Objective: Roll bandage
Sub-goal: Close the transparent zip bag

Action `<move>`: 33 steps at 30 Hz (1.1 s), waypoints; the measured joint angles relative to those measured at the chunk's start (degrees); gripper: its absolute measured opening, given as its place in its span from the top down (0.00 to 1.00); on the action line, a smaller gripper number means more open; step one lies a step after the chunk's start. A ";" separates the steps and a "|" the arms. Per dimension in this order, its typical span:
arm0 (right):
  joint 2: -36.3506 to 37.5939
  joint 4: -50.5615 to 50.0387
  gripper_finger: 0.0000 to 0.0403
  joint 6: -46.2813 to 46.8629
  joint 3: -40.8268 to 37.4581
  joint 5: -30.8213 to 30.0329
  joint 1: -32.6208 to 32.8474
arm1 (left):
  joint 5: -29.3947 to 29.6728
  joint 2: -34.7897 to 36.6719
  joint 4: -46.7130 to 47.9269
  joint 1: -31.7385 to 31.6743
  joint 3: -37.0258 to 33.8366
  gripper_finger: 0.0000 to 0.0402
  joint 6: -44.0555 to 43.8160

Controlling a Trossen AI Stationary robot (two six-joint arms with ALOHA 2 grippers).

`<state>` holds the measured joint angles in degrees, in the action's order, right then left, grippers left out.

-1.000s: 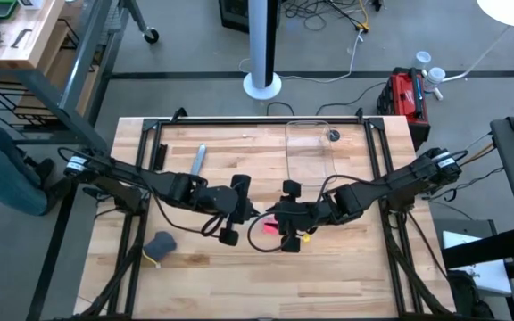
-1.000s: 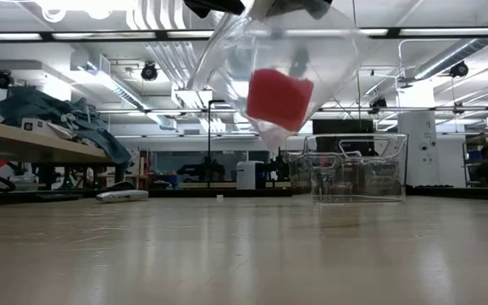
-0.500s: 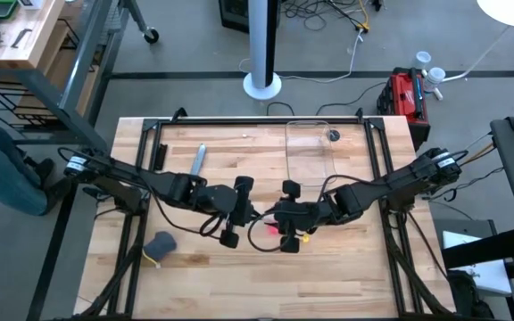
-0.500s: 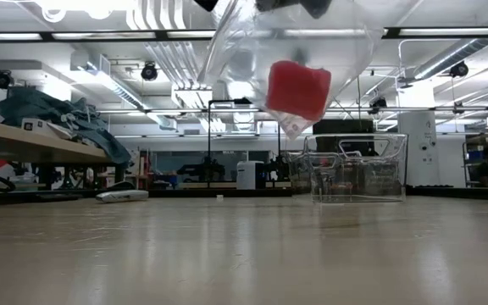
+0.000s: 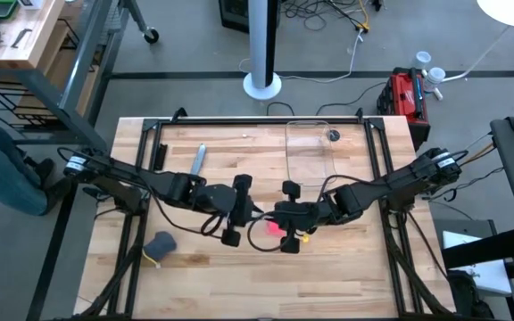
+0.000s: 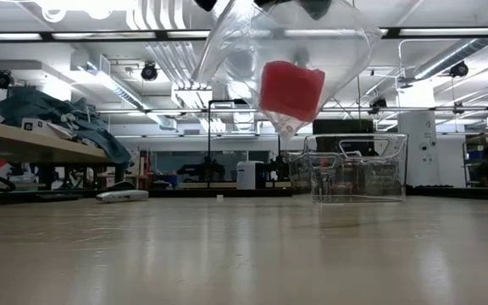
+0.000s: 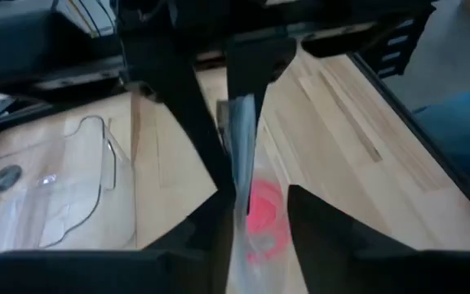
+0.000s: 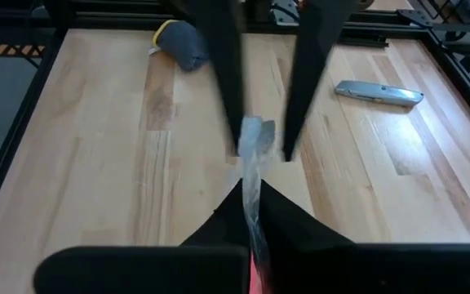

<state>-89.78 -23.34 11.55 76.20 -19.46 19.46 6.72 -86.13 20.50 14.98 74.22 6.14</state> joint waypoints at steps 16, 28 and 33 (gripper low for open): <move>0.00 0.03 1.00 0.37 -0.04 0.04 0.00 | 0.73 0.00 -4.59 -0.29 0.00 0.78 0.84; 0.00 0.05 1.00 0.39 -0.04 0.06 0.00 | 3.06 -0.02 -5.30 -0.68 0.00 0.98 3.21; 0.00 0.05 1.00 0.39 -0.04 0.06 0.00 | 3.14 -0.02 -5.25 -0.68 0.00 0.98 2.37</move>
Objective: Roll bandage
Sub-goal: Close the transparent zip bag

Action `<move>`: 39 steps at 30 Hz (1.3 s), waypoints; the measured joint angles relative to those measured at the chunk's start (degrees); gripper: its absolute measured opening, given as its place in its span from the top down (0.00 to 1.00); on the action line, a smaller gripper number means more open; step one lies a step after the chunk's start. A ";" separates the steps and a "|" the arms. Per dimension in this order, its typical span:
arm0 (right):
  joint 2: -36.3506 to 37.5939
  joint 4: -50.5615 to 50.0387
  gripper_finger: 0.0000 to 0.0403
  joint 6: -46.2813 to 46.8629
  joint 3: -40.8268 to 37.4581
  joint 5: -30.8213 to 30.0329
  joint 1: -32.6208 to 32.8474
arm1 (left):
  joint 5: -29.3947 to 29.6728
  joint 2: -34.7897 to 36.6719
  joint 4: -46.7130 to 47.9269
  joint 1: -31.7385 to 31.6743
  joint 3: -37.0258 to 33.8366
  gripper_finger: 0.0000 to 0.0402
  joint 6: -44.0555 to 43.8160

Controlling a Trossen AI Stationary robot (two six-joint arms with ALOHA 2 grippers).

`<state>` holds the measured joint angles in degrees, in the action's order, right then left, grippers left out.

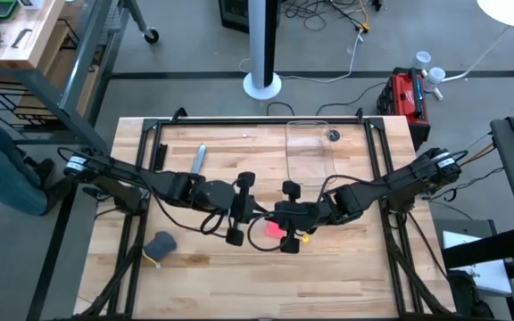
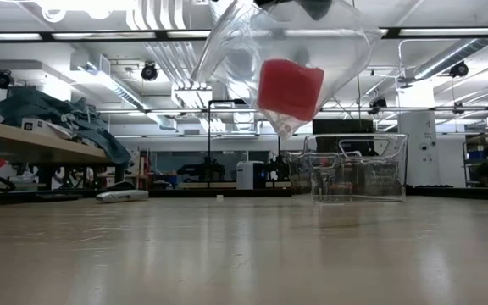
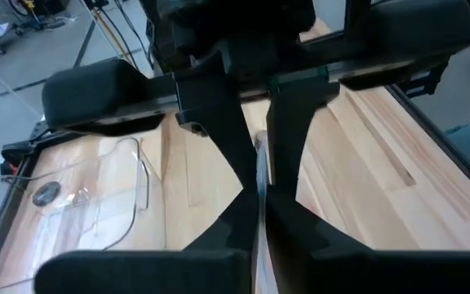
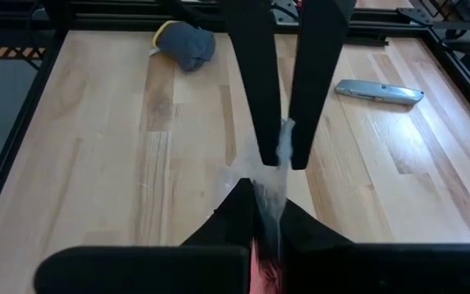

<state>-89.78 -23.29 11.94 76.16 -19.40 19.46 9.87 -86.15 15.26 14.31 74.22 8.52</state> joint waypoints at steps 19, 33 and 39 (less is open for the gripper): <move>0.00 -0.02 1.00 0.00 -0.05 0.08 0.00 | -0.33 -0.04 3.46 0.39 0.00 0.98 0.32; 0.00 -0.02 1.00 0.02 -0.17 0.04 0.00 | 0.04 -0.04 5.47 0.39 0.00 0.98 2.38; -0.02 -0.02 1.00 0.02 -0.22 0.04 0.00 | 0.04 -0.04 7.04 0.39 0.00 0.98 -0.46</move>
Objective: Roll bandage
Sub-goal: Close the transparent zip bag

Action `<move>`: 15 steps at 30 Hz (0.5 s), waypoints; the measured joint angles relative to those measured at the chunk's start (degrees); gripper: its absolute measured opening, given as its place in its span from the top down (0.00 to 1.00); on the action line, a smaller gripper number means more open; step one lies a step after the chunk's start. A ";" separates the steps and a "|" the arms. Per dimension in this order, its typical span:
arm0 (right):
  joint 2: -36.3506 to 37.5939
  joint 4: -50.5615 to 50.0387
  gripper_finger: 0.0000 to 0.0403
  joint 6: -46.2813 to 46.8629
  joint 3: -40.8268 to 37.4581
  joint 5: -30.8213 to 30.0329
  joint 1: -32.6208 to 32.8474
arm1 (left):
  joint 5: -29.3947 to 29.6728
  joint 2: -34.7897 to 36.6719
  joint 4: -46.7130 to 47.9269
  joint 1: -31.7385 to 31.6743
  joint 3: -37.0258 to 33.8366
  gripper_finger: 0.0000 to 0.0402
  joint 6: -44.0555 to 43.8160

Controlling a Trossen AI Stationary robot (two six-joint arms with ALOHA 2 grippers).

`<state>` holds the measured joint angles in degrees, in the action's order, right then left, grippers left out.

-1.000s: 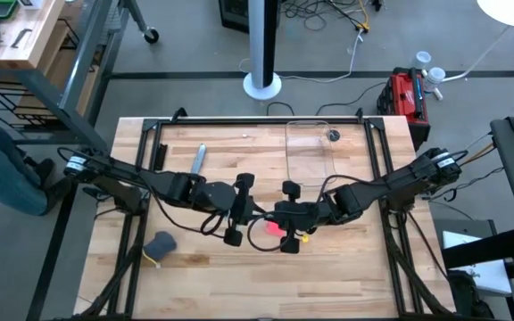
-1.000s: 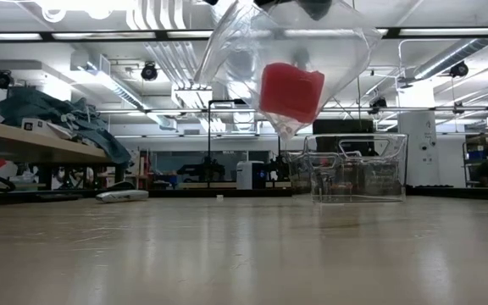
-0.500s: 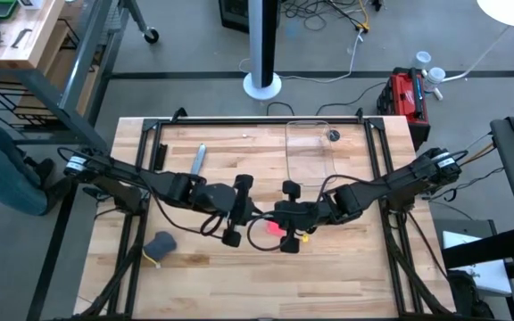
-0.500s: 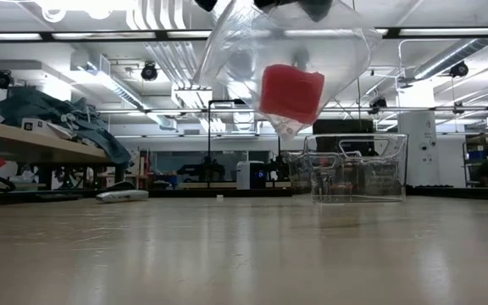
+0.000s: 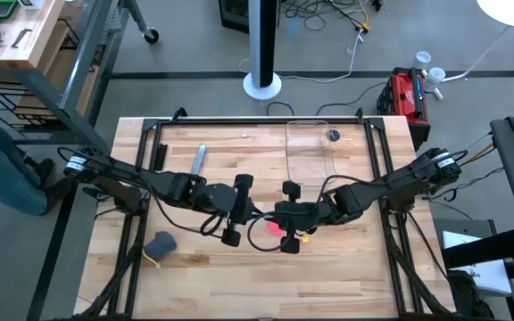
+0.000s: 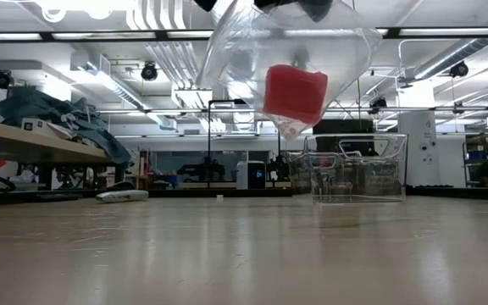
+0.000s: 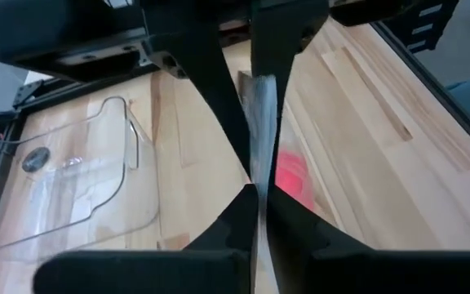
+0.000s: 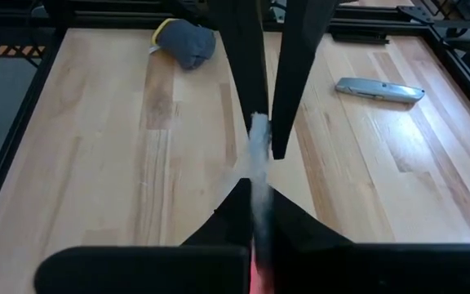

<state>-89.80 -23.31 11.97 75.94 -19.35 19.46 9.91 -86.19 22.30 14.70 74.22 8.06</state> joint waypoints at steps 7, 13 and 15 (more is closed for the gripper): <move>0.00 0.00 1.00 0.02 -0.04 0.00 0.00 | 0.00 0.00 0.68 0.00 0.00 0.92 0.96; 0.00 0.01 1.00 0.04 -0.03 0.00 -0.02 | 0.03 0.00 0.66 0.20 0.00 0.98 2.67; 0.00 0.02 1.00 0.04 -0.03 -0.01 -0.02 | 0.02 0.00 0.68 0.20 0.00 0.98 0.89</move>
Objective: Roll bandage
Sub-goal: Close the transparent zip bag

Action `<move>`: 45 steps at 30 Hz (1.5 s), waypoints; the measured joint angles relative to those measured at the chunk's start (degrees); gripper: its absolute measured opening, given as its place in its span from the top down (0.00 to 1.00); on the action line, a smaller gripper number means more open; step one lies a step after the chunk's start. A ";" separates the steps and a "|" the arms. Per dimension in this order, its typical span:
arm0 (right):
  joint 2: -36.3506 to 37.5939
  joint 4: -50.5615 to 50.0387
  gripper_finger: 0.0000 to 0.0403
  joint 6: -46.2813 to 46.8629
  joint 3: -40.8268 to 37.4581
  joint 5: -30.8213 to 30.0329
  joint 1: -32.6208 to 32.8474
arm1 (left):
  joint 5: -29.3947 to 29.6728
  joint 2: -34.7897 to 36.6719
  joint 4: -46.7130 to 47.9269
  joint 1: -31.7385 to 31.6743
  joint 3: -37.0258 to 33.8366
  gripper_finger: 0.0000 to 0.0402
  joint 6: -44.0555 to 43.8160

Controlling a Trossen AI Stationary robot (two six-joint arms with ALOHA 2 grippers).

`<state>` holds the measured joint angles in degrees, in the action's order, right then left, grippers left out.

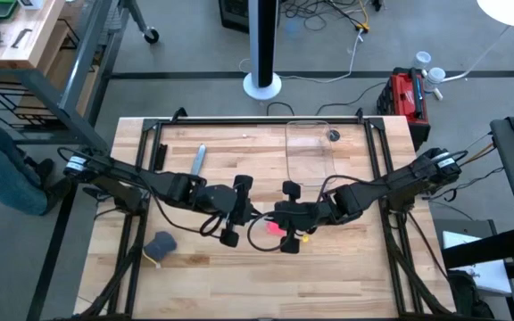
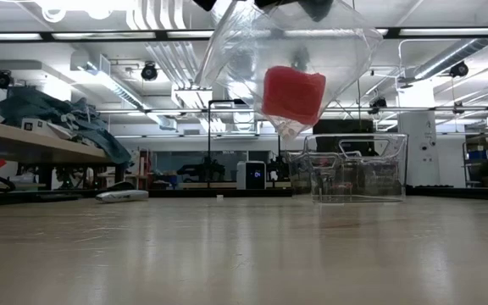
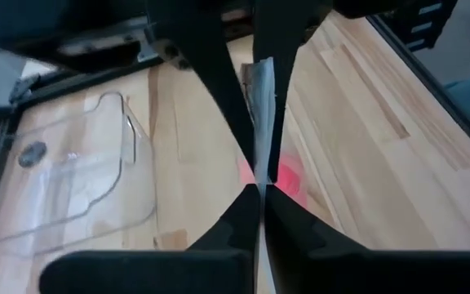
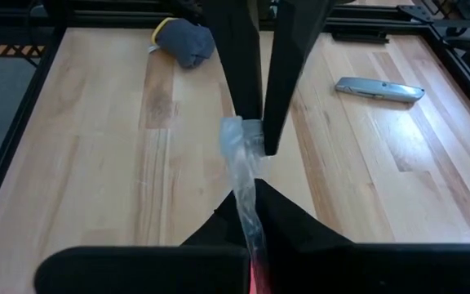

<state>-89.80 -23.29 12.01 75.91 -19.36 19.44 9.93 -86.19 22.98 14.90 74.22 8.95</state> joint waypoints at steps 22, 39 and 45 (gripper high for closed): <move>0.00 0.02 1.00 0.01 -0.17 -0.06 0.02 | 1.08 0.00 2.05 0.07 0.00 0.98 -1.95; 0.00 0.01 1.00 0.02 -0.21 -0.02 0.02 | -1.31 0.00 4.24 0.09 -0.24 0.98 -0.42; 0.00 0.00 1.00 0.44 -0.23 0.05 0.02 | -1.45 0.00 3.85 0.31 -0.26 0.99 -1.10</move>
<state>-89.80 -23.29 12.45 75.68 -19.31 19.46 8.48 -86.19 26.83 15.20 73.95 7.85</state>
